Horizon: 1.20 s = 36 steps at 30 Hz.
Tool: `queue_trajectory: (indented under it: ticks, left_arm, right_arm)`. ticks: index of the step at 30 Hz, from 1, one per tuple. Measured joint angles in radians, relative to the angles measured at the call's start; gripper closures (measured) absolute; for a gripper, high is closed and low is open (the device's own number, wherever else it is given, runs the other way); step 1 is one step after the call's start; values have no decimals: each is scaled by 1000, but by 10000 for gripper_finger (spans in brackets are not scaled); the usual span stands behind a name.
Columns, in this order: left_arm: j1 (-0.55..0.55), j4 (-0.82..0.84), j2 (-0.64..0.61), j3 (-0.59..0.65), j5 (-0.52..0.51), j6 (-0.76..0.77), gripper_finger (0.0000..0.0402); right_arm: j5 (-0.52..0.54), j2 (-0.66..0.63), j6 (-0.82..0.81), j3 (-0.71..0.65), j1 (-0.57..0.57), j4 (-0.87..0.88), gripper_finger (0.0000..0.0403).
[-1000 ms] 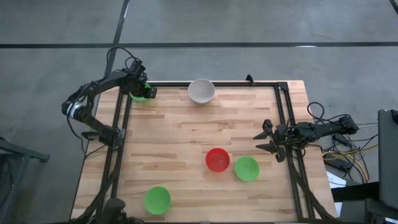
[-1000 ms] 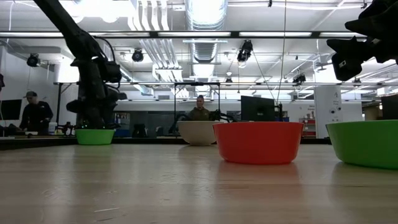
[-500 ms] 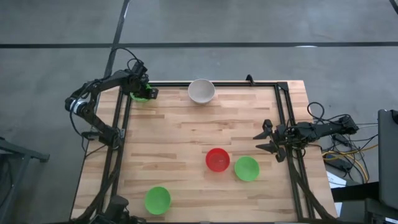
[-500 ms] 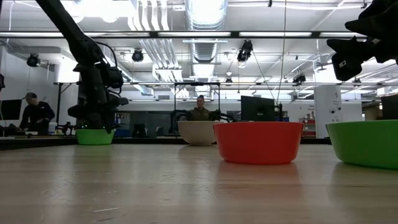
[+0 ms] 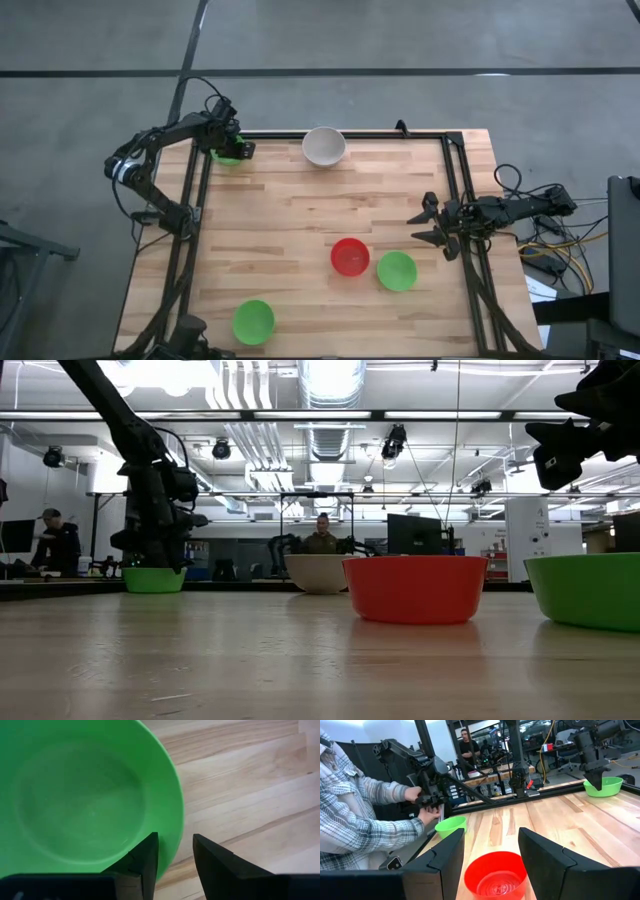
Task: Nest bowls inside each other
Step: Stack the top green bowl on top of the white bowl
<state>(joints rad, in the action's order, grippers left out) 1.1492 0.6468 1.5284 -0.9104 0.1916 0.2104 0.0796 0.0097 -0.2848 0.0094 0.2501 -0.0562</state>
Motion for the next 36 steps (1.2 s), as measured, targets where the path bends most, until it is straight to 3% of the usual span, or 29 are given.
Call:
queue_trajectory:
  ticks: [10, 26, 36]
  left_arm:
    - [0, 7, -1, 0, -10, -2, 288]
    - [0, 13, -4, 14, 1, -5, 362]
    - [-1, 16, -5, 14, 0, -8, 376]
  right_arm:
    - [0, 0, 0, 0, 0, 0, 220]
    - [0, 0, 0, 0, 0, 0, 220]
    - [0, 0, 0, 0, 0, 0, 220]
